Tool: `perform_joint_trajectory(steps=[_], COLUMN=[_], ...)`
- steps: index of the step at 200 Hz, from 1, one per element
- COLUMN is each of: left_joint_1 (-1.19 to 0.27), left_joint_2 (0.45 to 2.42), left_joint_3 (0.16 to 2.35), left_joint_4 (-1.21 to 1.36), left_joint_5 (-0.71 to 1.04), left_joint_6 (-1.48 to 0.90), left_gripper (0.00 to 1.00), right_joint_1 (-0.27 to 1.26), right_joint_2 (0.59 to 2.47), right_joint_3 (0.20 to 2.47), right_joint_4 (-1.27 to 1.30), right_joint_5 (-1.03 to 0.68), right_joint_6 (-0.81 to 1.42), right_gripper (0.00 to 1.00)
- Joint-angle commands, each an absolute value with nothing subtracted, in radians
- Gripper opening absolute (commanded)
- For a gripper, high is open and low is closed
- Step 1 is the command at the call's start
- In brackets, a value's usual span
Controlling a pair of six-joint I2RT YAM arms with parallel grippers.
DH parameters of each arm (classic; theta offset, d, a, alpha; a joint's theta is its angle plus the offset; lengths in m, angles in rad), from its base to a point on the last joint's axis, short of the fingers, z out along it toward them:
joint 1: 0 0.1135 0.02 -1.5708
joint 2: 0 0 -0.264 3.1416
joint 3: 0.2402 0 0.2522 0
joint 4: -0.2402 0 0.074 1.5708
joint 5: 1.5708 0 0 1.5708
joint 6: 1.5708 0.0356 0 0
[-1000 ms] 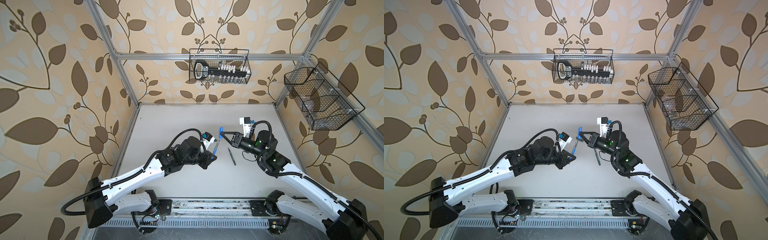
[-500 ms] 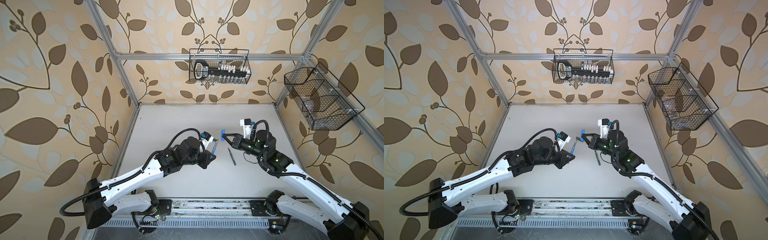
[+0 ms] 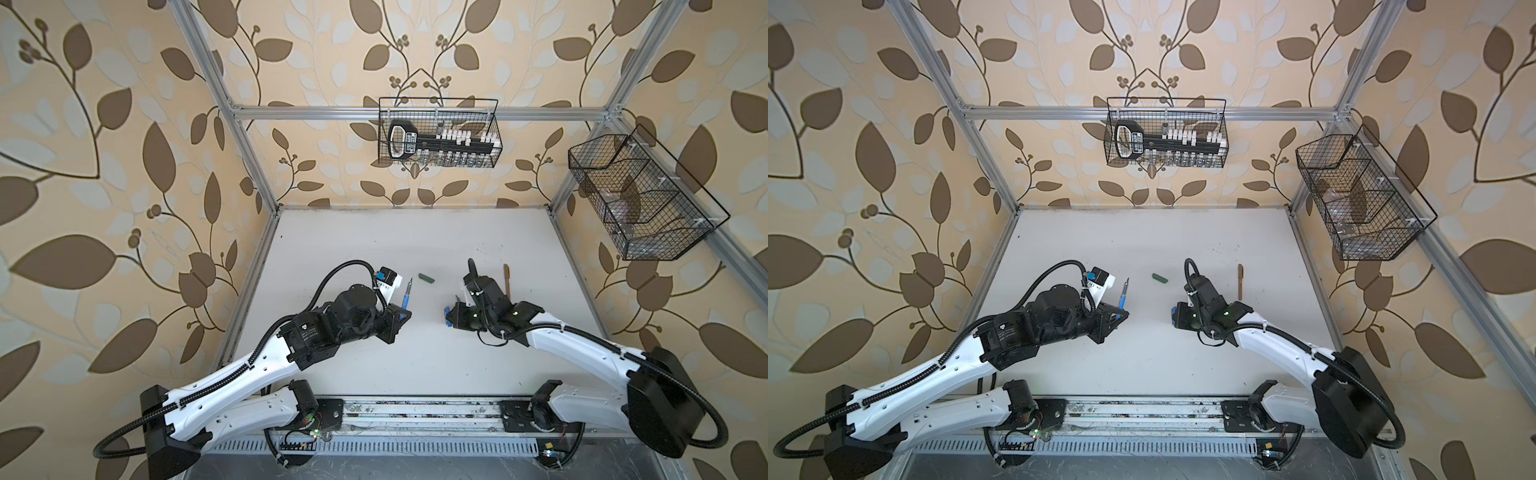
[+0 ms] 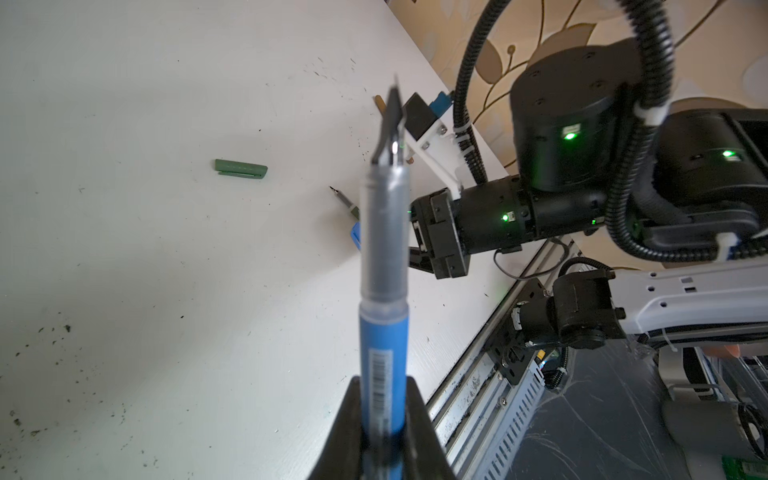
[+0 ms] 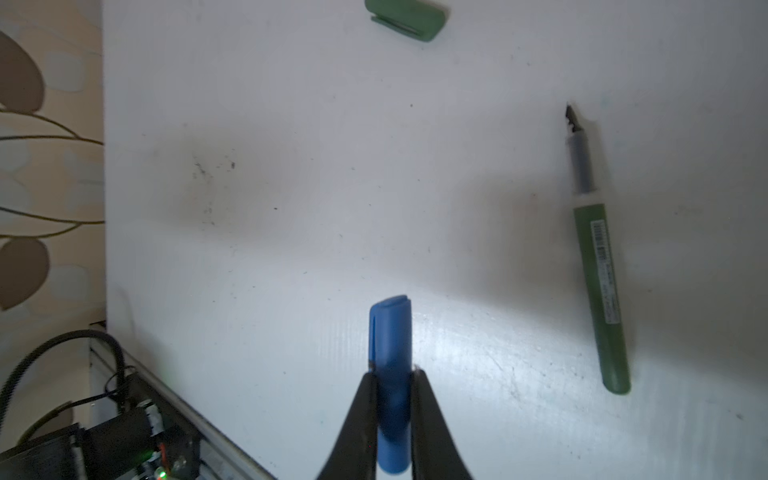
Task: Insert the pens into the pen caps
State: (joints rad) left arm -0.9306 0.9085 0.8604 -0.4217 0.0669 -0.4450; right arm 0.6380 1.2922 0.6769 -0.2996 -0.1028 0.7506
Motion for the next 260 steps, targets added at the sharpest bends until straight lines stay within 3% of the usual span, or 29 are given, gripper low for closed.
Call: perform_joint_trajectory(steps=[1,55,99,157,202,260], left_joint_1=[-0.939,-0.939,-0.939,-0.938,-0.939,-0.939], left_joint_2=[0.924,0.933,0.921,0.886,0.853,0.842], left_joint_3=[0.894,0.886,0.882,0.877,0.868,0.866], left_joint_4=[-0.435,-0.434,-0.443,-0.474,-0.495,-0.506], left_joint_5=[0.043,0.04,0.024,0.0,-0.017,-0.023], left_joint_6=[-0.436,-0.437,-0.437,-0.436,-0.44,-0.443], left_gripper=[0.15,0.14,0.14,0.15,0.14,0.15], right_joint_1=[0.655,0.698,0.722,0.782,0.766,0.777], right_joint_2=[1.364,1.512,1.549,1.706,1.759,1.796], right_joint_3=[0.696,0.772,0.885,1.061,1.09,1.083], right_joint_4=[-0.321,-0.379,-0.514,-0.722,-0.748,-0.725], right_joint_5=[-0.058,-0.021,0.057,0.18,0.156,0.097], right_joint_6=[0.708,0.649,0.583,0.434,0.303,0.241], right_gripper=[0.16,0.22,0.46,0.47,0.54,0.55])
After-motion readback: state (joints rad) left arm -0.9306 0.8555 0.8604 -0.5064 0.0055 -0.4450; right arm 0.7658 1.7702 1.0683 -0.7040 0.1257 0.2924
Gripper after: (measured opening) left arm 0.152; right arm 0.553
